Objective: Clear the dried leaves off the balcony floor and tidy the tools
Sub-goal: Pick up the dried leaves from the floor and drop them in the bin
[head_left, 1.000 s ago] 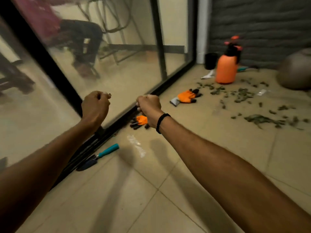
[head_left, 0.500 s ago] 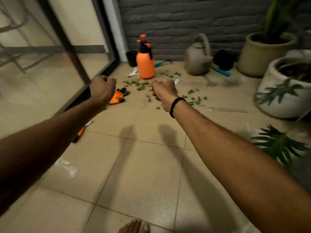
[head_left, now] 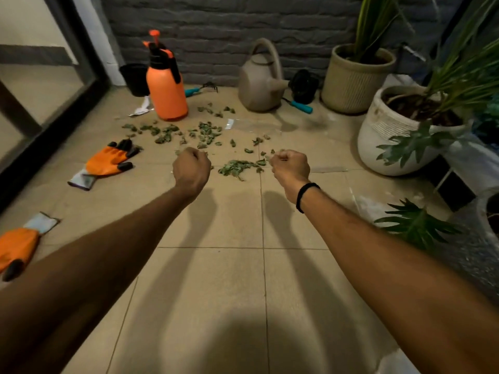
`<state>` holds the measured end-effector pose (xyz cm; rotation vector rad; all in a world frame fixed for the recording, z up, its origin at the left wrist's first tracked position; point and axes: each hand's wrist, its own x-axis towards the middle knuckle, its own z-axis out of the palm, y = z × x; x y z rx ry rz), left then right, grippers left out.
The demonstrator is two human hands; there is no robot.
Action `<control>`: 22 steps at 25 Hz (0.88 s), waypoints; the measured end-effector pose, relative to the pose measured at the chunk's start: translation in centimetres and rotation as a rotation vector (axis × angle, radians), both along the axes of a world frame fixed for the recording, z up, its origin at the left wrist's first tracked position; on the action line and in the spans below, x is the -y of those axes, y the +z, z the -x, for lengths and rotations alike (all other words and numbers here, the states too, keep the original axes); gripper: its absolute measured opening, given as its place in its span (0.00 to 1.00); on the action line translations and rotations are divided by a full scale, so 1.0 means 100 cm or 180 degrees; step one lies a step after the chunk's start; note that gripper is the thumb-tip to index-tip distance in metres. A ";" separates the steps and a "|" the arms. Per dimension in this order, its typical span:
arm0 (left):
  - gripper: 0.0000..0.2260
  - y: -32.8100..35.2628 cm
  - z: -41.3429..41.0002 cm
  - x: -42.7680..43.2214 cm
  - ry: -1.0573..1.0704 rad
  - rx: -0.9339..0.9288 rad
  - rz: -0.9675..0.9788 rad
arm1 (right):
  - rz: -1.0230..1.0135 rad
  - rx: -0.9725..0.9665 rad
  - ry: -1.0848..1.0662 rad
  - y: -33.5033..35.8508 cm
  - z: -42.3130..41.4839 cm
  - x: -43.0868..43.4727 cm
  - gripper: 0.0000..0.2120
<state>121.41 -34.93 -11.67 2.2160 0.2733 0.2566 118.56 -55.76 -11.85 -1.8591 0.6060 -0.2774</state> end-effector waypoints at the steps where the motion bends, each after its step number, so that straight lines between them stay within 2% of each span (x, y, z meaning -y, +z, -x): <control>1: 0.14 -0.016 -0.005 0.000 -0.0109 0.0042 -0.0115 | 0.0098 -0.0042 -0.0067 -0.010 -0.004 0.003 0.05; 4: 0.12 -0.068 -0.026 0.003 -0.0539 0.0234 -0.0502 | 0.0239 -0.0204 -0.0236 -0.049 -0.018 0.004 0.07; 8: 0.14 -0.116 -0.039 0.038 -0.0718 0.0295 -0.0849 | 0.0446 -0.0330 -0.0158 -0.099 -0.036 0.008 0.10; 14: 0.17 -0.153 -0.056 0.105 -0.0979 0.0303 -0.1097 | 0.0803 -0.0060 -0.0589 -0.137 -0.088 0.031 0.06; 18: 0.21 -0.160 -0.063 0.111 -0.1033 0.0301 -0.1158 | 0.1276 -0.0294 -0.0482 -0.136 -0.141 0.057 0.15; 22: 0.23 -0.151 -0.065 0.111 -0.1064 0.0012 -0.0920 | 0.1675 -0.0647 0.0251 -0.134 -0.186 0.076 0.26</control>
